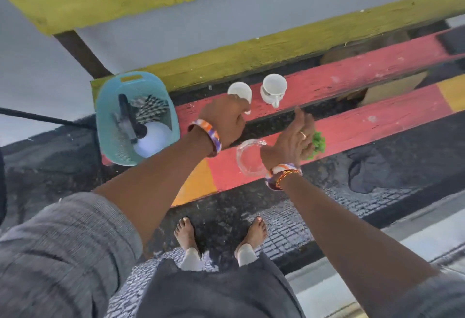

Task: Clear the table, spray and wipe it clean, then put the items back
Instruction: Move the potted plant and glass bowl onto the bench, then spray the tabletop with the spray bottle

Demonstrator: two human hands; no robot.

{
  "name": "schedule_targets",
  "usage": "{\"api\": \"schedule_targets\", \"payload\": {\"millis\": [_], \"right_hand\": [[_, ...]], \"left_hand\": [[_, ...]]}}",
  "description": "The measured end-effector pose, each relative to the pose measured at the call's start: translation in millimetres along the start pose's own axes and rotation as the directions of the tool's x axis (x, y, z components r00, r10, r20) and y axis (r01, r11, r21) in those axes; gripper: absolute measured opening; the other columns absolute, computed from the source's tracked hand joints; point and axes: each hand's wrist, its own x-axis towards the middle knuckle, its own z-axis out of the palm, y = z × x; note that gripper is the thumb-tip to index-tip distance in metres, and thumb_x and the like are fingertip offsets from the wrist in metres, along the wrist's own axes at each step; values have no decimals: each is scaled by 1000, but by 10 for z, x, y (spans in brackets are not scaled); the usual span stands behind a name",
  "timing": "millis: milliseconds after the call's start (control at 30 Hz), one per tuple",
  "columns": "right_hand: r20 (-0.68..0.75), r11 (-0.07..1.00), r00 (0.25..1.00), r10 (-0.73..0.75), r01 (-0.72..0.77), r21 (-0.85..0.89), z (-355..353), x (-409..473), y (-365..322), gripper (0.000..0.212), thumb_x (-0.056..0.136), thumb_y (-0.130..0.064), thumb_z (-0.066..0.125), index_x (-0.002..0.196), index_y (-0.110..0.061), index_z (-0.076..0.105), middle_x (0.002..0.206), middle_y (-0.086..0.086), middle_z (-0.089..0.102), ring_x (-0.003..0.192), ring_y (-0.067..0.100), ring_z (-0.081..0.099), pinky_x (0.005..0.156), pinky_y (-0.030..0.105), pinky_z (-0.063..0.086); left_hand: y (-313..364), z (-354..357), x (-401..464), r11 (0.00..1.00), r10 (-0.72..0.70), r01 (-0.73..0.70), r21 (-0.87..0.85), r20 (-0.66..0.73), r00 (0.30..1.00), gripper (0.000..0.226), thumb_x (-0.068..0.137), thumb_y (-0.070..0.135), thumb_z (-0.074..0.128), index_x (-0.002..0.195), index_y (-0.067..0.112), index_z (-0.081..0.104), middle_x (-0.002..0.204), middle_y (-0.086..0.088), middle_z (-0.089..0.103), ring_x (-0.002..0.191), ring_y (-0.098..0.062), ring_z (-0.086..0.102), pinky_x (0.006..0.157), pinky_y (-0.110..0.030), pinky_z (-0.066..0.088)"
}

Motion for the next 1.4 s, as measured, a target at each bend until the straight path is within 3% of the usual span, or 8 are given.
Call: {"api": "schedule_targets", "payload": {"millis": [333, 500, 600, 700, 833, 1067, 1167, 1400], "right_hand": [[464, 917, 796, -389, 288, 275, 1124, -692, -1500, 101, 65, -20, 72, 147, -14, 13, 147, 9, 34, 133, 28, 37, 110, 45, 28], [379, 904, 822, -425, 370, 213, 1495, -739, -1669, 86, 70, -22, 63, 146, -20, 23, 100, 6, 67, 105, 31, 60, 106, 52, 31], [325, 884, 822, -467, 434, 172, 1544, -756, -1776, 79, 67, -30, 53, 142, -16, 33, 54, -15, 45, 83, 29, 63, 102, 49, 33], [304, 886, 839, -452, 383, 260, 1566, -747, -1885, 62, 78, -9, 60, 136, -11, 38, 58, -13, 41, 65, 25, 54, 69, 30, 43], [219, 863, 866, -450, 358, 357, 1483, -834, -1963, 54, 83, -3, 57, 133, -2, 39, 63, -7, 45, 60, 19, 46, 50, 17, 31], [-167, 692, 851, -498, 506, 516, 1013, -1401, -2536, 38, 70, -25, 49, 103, -7, 57, 63, -9, 50, 48, -2, 49, 50, 8, 34], [-243, 591, 852, -464, 502, 631, 813, -1716, -2926, 10, 77, -19, 57, 84, -15, 60, 63, -7, 56, 51, 1, 55, 61, 33, 55], [175, 673, 860, -479, 232, 702, 491, -2631, -3910, 29, 84, -25, 58, 60, -8, 58, 58, 9, 56, 54, 24, 51, 40, 23, 46]], "left_hand": [[-1487, -1038, -492, 966, -173, 106, -235, -284, 943, 30, 79, 12, 47, 93, 6, 72, 98, -12, 75, 89, -27, 69, 82, -23, 44], [-2109, -1042, -615, 930, -328, 321, -179, -15, 944, 29, 86, 10, 50, 108, 2, 68, 118, -14, 67, 114, -27, 59, 95, -25, 41], [-2285, -1012, -690, 943, -304, 328, -50, 268, 914, 38, 80, 22, 47, 104, -1, 66, 114, -20, 65, 110, -30, 57, 89, -28, 46], [-2387, -1010, -751, 946, -308, 321, 35, 399, 864, 12, 87, 15, 49, 87, 5, 57, 96, -18, 54, 91, -24, 51, 74, -28, 44], [-2486, -1087, -862, 957, -284, 285, 59, 403, 870, 37, 91, 17, 51, 127, 11, 56, 136, -11, 53, 124, -26, 50, 97, -27, 42], [-2500, -1443, -1230, 984, -161, 171, -43, 175, 971, 39, 94, 27, 49, 130, 13, 52, 141, -9, 48, 131, -23, 43, 103, -23, 29], [-2563, -1757, -1619, 985, -135, 127, -114, -69, 988, 36, 92, 23, 52, 126, 11, 57, 135, -8, 56, 127, -22, 48, 100, -21, 31], [-3130, -2494, -2643, 983, -175, 183, 13, -233, 957, 30, 90, 18, 51, 115, 9, 65, 126, -12, 63, 120, -30, 54, 100, -31, 40]]}}
